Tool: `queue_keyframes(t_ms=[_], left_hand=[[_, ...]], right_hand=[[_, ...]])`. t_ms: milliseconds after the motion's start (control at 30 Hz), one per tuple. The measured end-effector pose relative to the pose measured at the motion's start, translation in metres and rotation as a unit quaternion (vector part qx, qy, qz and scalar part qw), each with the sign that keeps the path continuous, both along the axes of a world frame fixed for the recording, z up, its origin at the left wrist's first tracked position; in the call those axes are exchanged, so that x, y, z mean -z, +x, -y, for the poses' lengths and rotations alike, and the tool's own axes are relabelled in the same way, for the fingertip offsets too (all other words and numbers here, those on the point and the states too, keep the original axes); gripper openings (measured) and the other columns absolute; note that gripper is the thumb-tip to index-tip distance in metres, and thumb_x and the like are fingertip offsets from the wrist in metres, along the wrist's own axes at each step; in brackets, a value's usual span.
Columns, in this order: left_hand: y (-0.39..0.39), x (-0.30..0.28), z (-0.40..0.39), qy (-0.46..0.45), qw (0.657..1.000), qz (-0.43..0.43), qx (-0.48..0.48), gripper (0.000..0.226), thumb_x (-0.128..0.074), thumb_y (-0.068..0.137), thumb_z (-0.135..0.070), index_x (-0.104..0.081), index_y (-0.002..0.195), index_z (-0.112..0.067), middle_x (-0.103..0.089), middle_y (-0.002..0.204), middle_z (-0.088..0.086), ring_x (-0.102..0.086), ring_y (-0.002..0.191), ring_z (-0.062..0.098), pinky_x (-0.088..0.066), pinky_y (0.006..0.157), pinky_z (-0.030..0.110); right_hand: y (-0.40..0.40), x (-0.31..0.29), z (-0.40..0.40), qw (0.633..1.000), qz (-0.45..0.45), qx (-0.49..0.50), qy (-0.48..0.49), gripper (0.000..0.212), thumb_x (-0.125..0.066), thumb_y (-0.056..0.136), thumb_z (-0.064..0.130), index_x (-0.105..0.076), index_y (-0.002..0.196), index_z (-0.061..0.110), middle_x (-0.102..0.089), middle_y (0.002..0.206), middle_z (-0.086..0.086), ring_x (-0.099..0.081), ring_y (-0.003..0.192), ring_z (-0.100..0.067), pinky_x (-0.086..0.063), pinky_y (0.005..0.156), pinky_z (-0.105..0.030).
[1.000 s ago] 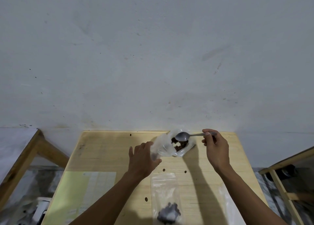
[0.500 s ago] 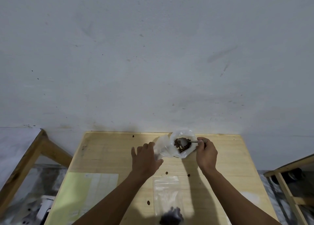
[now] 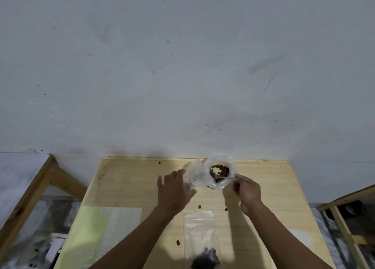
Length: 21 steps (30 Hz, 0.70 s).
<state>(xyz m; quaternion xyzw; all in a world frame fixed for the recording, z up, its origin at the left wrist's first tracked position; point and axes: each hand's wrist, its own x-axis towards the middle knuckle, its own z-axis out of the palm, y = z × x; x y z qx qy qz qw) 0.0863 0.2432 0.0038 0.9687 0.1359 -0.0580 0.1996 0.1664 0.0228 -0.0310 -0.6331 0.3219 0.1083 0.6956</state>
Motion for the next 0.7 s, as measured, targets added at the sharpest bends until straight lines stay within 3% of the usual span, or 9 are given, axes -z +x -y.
queue_keyframes(t_ms=[300,700], left_hand=[[-0.005,0.004,-0.005,-0.012,1.000,0.026,0.001,0.071,-0.063,0.078,-0.061,-0.038,0.137,-0.031,-0.053,0.131,-0.011,-0.047,0.128,0.016,-0.020,0.118,0.047],[-0.002,-0.006,0.009,-0.035,0.998,0.042,0.016,0.072,-0.064,0.079,-0.058,-0.035,0.140,-0.031,-0.048,0.136,-0.012,-0.041,0.132,0.016,-0.015,0.118,0.047]], right_hand=[[0.001,-0.045,0.032,0.996,0.076,0.037,-0.011,0.019,-0.047,0.098,0.000,-0.066,0.102,-0.001,-0.058,0.076,-0.013,-0.055,0.067,-0.022,-0.051,0.068,-0.029],[-0.027,-0.097,0.012,0.979,0.177,-0.077,-0.058,0.021,-0.051,0.098,0.008,-0.071,0.091,0.009,-0.064,0.078,-0.007,-0.057,0.067,-0.022,-0.052,0.074,-0.034]])
